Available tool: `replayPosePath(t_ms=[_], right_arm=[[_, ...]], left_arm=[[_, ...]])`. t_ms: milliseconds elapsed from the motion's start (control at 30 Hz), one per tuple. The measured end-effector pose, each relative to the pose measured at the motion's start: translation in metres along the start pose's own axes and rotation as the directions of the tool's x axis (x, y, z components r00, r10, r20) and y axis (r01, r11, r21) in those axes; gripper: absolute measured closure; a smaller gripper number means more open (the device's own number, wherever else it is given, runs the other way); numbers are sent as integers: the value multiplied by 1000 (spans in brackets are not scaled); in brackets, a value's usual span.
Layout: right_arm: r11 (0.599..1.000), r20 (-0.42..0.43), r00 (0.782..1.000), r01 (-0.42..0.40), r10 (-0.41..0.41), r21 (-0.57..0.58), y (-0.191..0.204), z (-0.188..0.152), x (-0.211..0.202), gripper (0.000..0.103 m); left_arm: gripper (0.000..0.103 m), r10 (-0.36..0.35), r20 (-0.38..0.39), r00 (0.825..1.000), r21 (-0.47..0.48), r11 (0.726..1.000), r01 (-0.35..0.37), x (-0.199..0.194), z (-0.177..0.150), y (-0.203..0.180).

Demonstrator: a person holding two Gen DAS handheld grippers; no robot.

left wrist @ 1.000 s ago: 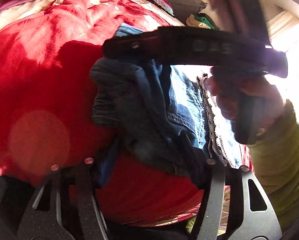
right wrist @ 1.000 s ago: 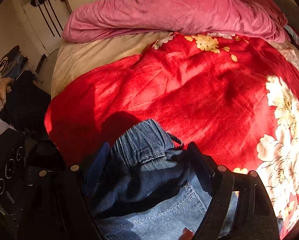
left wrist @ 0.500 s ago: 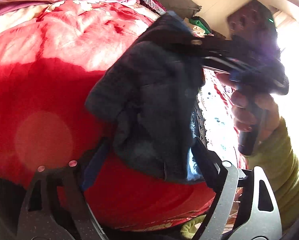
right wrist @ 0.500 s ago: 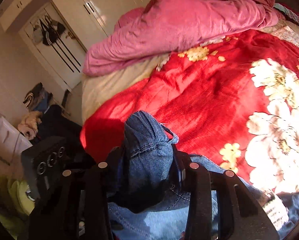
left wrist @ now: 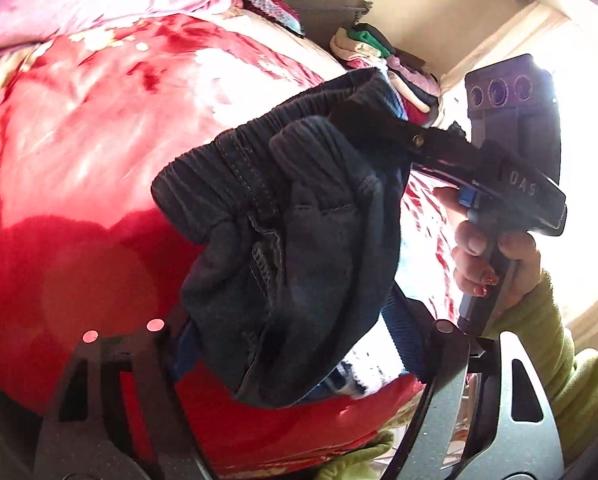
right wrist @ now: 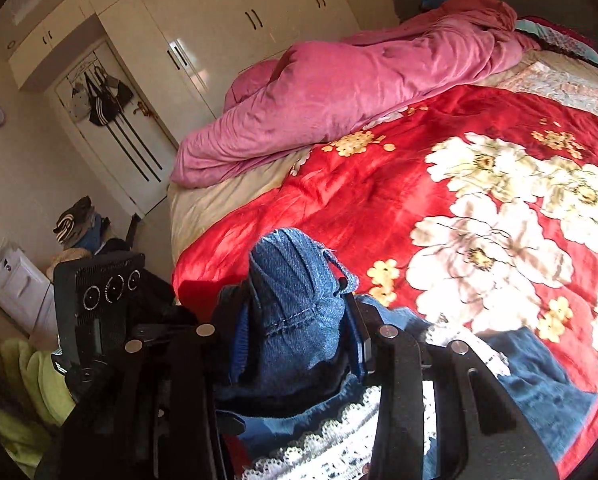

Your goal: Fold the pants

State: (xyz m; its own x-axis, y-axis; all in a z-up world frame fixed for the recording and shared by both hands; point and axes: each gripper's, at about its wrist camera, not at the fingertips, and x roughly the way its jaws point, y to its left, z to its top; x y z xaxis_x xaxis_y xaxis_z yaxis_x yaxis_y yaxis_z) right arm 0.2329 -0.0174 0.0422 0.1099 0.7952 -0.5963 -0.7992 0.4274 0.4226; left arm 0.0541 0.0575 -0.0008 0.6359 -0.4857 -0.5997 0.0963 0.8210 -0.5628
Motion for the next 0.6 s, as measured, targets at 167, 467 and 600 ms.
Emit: replayPosePath(t_ms=[167, 467, 600], right_arm=[[999, 34, 999, 24, -24, 22, -12, -10, -24, 64], [994, 78, 993, 77, -83, 76, -30, -32, -58, 56], [977, 138, 979, 125, -150, 174, -46, -52, -86, 46]], left_arm=[[33, -10, -14, 1000, 52, 999, 11, 10, 5, -21], [33, -50, -43, 998, 104, 993, 55, 27, -1, -53], [28, -82, -70, 994, 170, 981, 93, 37, -10, -70]])
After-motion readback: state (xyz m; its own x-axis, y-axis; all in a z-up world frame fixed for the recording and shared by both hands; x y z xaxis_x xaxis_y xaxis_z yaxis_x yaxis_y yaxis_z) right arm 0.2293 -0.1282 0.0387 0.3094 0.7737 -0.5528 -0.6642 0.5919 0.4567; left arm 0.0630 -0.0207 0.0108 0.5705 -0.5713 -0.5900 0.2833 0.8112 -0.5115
